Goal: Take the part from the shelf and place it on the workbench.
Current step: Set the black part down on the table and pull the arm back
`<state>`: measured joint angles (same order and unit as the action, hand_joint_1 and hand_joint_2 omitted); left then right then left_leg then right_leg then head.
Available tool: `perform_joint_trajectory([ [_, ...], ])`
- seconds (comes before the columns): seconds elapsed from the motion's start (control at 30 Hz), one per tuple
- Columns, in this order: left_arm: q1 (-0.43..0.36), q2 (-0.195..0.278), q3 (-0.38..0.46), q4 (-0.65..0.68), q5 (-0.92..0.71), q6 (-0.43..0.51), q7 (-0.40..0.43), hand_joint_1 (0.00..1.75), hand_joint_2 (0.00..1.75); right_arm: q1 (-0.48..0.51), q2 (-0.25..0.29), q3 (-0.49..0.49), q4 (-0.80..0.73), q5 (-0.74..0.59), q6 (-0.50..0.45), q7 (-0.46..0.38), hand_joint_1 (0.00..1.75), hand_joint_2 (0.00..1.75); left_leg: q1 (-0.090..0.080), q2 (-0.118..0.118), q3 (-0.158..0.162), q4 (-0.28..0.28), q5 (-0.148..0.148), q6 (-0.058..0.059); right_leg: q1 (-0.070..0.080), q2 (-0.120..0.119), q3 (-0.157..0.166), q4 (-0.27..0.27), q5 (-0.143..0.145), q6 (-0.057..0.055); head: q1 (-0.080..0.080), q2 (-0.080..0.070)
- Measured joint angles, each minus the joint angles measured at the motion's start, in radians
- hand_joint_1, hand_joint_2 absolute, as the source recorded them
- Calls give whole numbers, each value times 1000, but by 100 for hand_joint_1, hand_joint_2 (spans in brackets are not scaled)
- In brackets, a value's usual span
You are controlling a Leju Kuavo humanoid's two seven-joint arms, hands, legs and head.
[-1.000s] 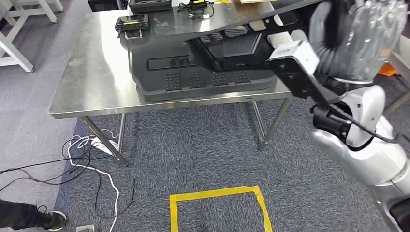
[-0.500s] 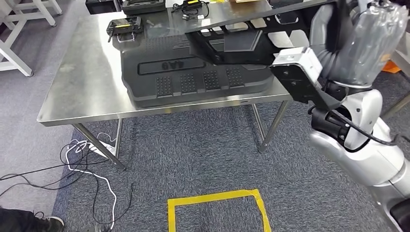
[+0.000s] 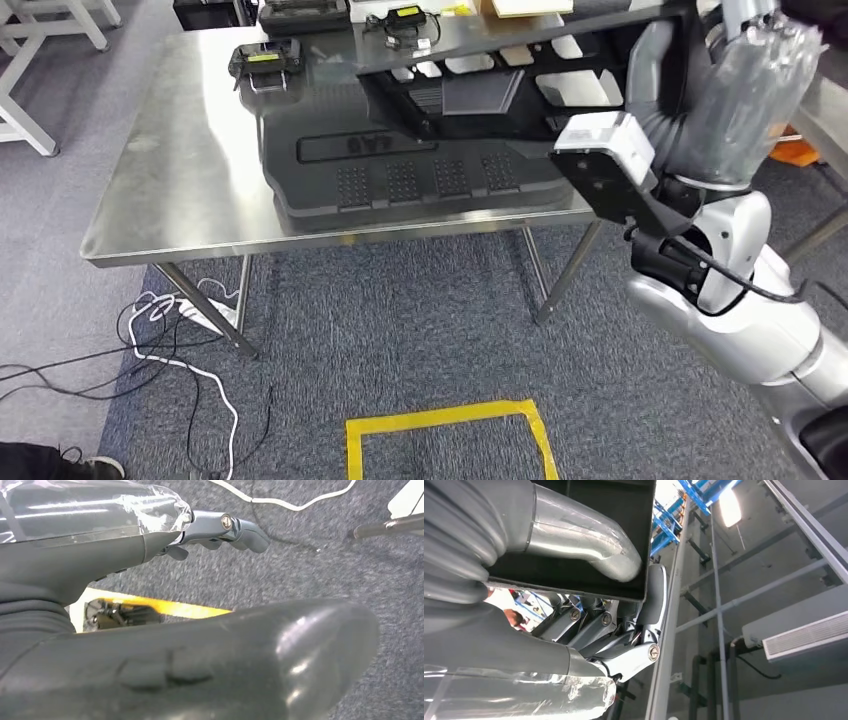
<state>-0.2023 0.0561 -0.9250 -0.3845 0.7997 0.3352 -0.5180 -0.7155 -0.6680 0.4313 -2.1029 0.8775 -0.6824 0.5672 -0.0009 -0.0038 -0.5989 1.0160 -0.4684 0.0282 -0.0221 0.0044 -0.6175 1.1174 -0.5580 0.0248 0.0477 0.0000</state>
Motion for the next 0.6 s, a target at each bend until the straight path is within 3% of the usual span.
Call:
perform_joint_trajectory([
  [0.07, 0, 0, 0, 0, -3, 0, 0, 0, 0, 3, 0, 0, 0, 4, -2, 0, 175, 175, -1, 0, 7, -3, -3, 6, 0, 0, -66, 122, -48, 3, 6, 0],
  [0.1, 0, 0, 0, 0, -4, 0, 0, 0, 0, 5, 0, 0, 1, 6, -3, 0, 175, 175, -2, 0, 9, -2, -5, 7, 0, 0, -98, 172, -58, 5, 8, 0],
  [0.13, 0, 0, 0, 0, -4, 0, 0, 0, 0, 7, 0, 0, 1, 7, -3, 0, 175, 175, -2, 0, 11, -1, -9, 7, -1, 0, -114, 189, -49, 6, 8, 0],
  [0.17, 0, -1, 0, 0, -5, 0, 0, 0, 0, 8, 0, 0, 1, 7, -4, 0, 175, 175, -1, 0, 14, 2, -13, 7, -1, 0, -112, 170, -22, 7, 9, 0],
  [0.23, 0, -1, 0, 0, -6, 0, 0, 0, 0, 9, 0, 0, 1, 7, -4, 0, 175, 175, 0, -1, 20, 10, -25, 1, -2, -2, -67, 54, 52, 7, 12, 0],
  [0.3, 0, -2, 0, 0, -7, 0, 1, 0, 0, 11, 0, -1, 1, 7, -4, 0, 175, 175, -4, -2, 17, 23, -36, -8, 0, -4, -31, -39, 86, 1, 14, 0],
  [0.47, -1, -2, 0, 0, -13, 1, 5, 0, 0, 18, -2, -2, 1, 9, -5, 0, 175, 175, -6, -1, 13, 50, -63, -30, -2, -1, -19, -62, 81, -20, 6, 0],
  [0.53, -1, -2, 0, 0, -15, 1, 5, 0, 0, 19, -2, -3, 1, 9, -5, 0, 175, 175, -2, -1, -28, 146, -112, -41, -4, -2, -11, -65, 79, -26, 2, 0],
  [0.6, 1, -2, 0, 0, -16, 1, 7, 0, 0, 22, -2, -3, 1, 10, -5, 0, 175, 175, 3, 0, -96, 271, -156, -47, -4, -3, -7, -65, 74, -30, -1, 0],
])
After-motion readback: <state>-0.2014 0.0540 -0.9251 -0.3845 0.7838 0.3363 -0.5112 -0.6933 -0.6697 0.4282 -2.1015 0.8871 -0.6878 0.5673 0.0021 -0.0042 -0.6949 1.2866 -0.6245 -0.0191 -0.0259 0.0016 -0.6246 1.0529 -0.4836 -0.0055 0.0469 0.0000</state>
